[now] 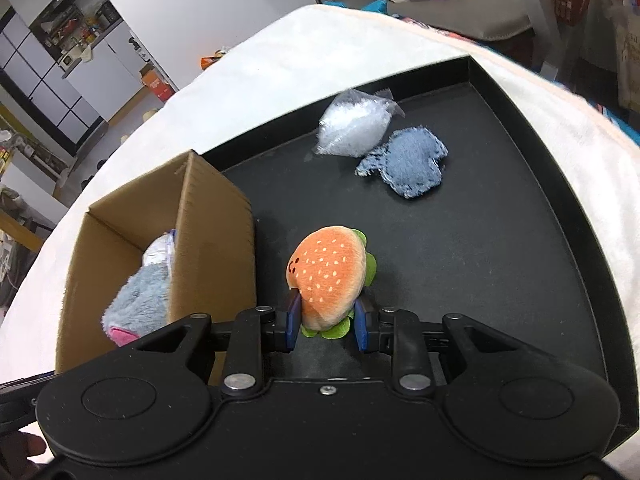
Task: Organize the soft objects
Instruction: 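Carry the burger plush with the right tool into the box and release, then grasp the blue denim plush with the right tool, then carry the denim plush with the right tool into the box and release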
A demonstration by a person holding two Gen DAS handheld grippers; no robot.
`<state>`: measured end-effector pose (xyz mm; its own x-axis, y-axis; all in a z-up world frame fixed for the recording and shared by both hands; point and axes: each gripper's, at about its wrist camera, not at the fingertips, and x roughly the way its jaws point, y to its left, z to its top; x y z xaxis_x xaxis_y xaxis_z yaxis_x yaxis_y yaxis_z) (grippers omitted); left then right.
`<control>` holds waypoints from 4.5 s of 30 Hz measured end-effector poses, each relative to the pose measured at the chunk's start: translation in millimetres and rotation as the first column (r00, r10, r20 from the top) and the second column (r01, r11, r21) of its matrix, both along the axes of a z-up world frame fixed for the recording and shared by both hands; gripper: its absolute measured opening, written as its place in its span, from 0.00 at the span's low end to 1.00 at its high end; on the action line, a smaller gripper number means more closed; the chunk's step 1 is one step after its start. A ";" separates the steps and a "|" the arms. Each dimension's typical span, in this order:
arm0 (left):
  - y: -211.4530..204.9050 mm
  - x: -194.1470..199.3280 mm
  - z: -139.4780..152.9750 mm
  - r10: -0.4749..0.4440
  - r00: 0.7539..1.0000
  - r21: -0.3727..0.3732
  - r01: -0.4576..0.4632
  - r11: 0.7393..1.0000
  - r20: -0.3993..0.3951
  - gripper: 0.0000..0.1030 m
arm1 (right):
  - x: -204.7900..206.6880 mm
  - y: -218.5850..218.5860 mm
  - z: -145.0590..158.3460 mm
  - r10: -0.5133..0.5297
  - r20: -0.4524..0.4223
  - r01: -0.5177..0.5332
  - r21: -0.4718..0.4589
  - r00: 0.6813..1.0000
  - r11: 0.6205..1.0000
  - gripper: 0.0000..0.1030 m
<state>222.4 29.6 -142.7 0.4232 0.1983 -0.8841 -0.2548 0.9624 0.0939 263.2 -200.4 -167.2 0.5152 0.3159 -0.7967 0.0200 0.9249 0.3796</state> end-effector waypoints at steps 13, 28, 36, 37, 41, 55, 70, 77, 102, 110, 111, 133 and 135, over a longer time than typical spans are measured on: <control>7.3 -6.2 4.9 -0.006 1.000 -0.037 0.007 0.999 0.011 0.52 | -11.4 15.1 36.4 0.038 0.074 -0.037 -0.009 0.997 0.999 0.26; 16.9 -19.3 7.5 -0.020 0.999 -0.097 0.024 0.995 0.042 0.51 | -28.2 44.8 61.7 0.114 0.122 -0.110 -0.033 0.986 0.993 0.26; 26.8 -23.6 6.1 -0.016 0.998 -0.129 0.025 0.991 0.068 0.38 | -37.5 69.0 66.7 0.172 0.123 -0.169 -0.035 0.977 0.985 0.27; 27.9 -23.4 5.9 -0.016 0.998 -0.133 0.025 0.991 0.068 0.35 | -38.5 72.4 66.9 0.178 0.121 -0.176 -0.034 0.976 0.984 0.27; 30.8 -24.5 5.6 -0.008 0.997 -0.140 0.019 0.990 0.077 0.16 | -41.2 84.0 67.4 0.213 0.111 -0.211 -0.024 0.971 0.977 0.43; 38.9 -29.4 7.4 -0.005 0.995 -0.149 0.020 0.989 0.097 0.10 | -34.0 56.0 73.1 0.151 0.131 -0.146 -0.046 0.980 0.988 0.44; 26.8 -20.7 16.8 0.010 0.996 -0.078 -0.004 0.997 0.086 0.15 | -7.7 18.8 70.4 0.224 0.123 -0.199 -0.186 0.967 0.962 0.48; 24.9 -12.6 21.7 0.039 0.996 -0.058 -0.034 0.998 0.079 0.38 | 10.1 1.9 60.9 0.232 0.103 -0.209 -0.199 0.967 0.958 0.49; -0.7 32.5 24.2 0.025 0.999 0.086 -0.029 0.996 0.043 0.59 | 75.5 -47.6 14.5 0.132 0.104 -0.123 -0.092 0.986 0.988 0.53; -5.3 41.9 15.5 0.030 1.000 0.116 -0.030 0.993 -0.001 0.60 | 94.1 -63.6 -13.7 0.074 0.064 -0.072 -0.025 0.995 0.997 0.53; -6.4 43.0 15.1 0.027 1.000 0.121 -0.026 0.992 -0.004 0.60 | 96.2 -64.1 -17.4 0.072 0.057 -0.070 -0.022 0.996 0.997 0.53; -7.3 41.6 10.6 0.030 0.999 0.118 -0.028 0.993 -0.021 0.60 | 94.5 -66.5 -29.3 0.085 0.010 -0.084 -0.065 0.996 0.994 0.26; -5.4 39.4 11.6 0.033 0.999 0.111 -0.031 0.993 -0.016 0.60 | 89.4 -68.5 -23.5 0.075 0.014 -0.074 -0.051 0.997 0.996 0.26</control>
